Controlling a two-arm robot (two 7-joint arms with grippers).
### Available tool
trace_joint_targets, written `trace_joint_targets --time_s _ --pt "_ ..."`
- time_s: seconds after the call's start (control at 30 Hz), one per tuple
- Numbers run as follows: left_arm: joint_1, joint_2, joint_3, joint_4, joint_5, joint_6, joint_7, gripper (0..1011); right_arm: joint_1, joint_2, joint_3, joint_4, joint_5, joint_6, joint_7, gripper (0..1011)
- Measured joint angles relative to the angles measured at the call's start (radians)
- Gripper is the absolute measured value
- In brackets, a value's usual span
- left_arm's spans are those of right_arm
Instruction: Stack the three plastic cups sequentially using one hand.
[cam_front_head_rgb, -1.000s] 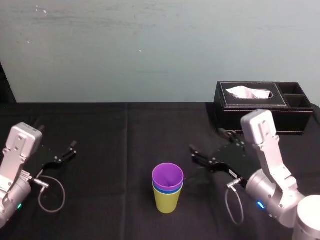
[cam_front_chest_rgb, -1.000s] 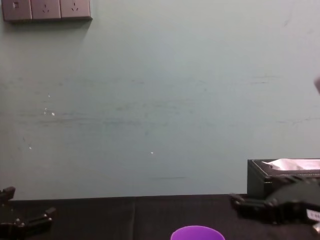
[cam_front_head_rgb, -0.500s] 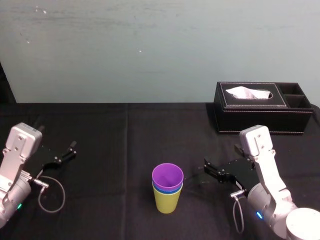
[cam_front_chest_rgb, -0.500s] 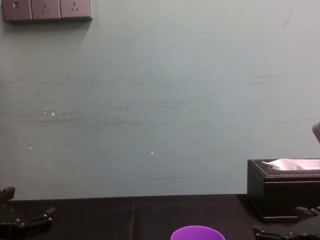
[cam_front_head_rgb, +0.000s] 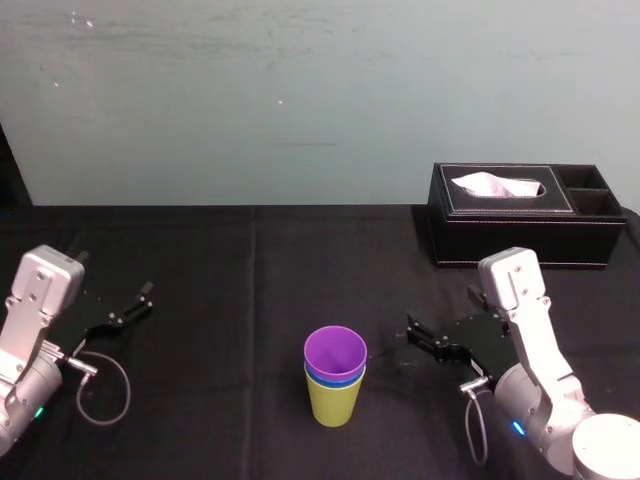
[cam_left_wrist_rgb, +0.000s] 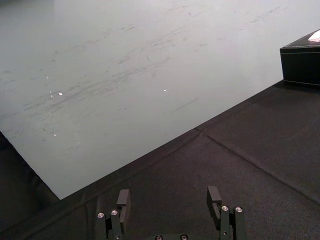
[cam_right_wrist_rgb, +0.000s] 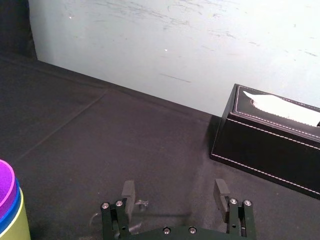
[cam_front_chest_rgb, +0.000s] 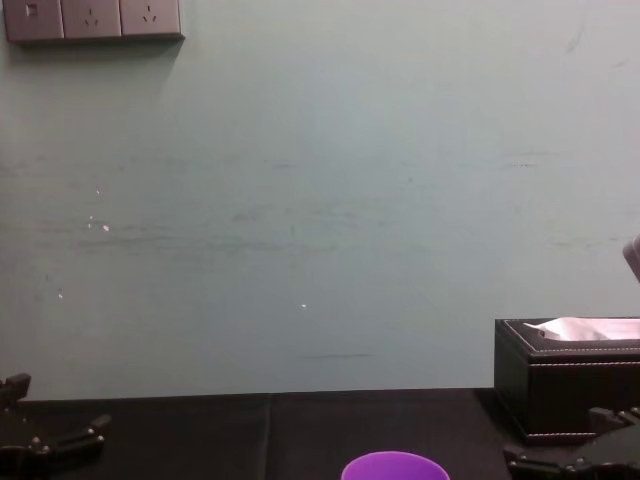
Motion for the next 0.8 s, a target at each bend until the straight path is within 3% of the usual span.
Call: trace_joint_targets --time_s 0.8 --pt "0.000 0.000 0.000 0.000 0.000 0.000 0.000 1000 0.002 0.002 -0.002 -0.003 0.001 -0.002 0.004 1000"
